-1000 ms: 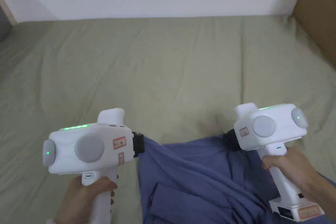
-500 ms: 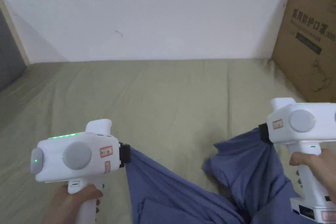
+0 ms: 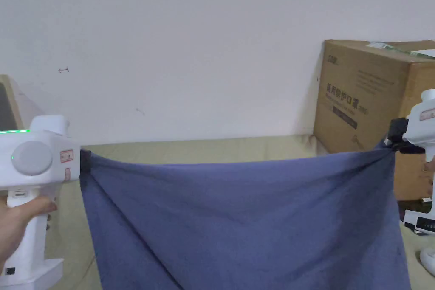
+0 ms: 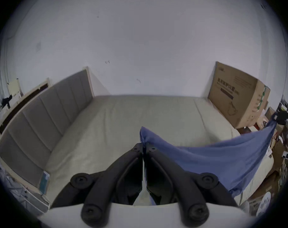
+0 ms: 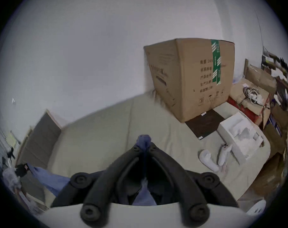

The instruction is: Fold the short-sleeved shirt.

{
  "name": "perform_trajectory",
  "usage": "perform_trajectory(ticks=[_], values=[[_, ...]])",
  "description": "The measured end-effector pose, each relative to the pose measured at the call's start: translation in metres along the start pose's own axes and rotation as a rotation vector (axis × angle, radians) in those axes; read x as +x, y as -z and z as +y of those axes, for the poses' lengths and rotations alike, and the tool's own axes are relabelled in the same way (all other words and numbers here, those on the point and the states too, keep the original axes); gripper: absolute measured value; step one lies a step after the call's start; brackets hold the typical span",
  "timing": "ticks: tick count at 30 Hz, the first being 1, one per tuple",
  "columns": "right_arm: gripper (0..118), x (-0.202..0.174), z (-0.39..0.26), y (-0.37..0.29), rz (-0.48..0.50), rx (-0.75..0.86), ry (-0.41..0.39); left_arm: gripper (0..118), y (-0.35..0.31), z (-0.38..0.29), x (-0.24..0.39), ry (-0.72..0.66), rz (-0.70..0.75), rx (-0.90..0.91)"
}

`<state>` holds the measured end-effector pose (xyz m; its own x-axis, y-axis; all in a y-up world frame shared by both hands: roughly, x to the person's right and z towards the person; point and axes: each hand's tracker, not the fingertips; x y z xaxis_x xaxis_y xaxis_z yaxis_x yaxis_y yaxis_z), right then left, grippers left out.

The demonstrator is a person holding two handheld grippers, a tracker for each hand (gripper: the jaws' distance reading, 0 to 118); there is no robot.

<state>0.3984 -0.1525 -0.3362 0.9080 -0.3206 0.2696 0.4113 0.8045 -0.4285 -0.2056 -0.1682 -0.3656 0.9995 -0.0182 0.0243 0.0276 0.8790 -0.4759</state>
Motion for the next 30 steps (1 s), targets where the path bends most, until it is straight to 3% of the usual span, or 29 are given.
perform_trajectory(ticks=[4, 13, 23, 28, 30], values=[[1, -0.028, 0.026, -0.006, -0.006, 0.038, -0.065, 2, 0.000, 0.034, 0.001, 0.031, 0.063, 0.045], [1, -0.105, 0.123, 0.032, 0.036, 0.098, -0.082, 2, 0.048, 0.137, -0.019, 0.011, 0.162, 0.110], [1, -0.187, 0.238, 0.059, 0.052, 0.236, -0.079, 2, 0.073, 0.283, -0.029, -0.047, 0.236, 0.304], [1, -0.215, 0.268, 0.053, 0.047, 0.302, -0.111, 2, 0.078, 0.323, -0.036, -0.082, 0.235, 0.386], [1, -0.220, 0.272, 0.057, 0.050, 0.311, -0.115, 2, 0.084, 0.325, -0.035, -0.028, 0.276, 0.399]])
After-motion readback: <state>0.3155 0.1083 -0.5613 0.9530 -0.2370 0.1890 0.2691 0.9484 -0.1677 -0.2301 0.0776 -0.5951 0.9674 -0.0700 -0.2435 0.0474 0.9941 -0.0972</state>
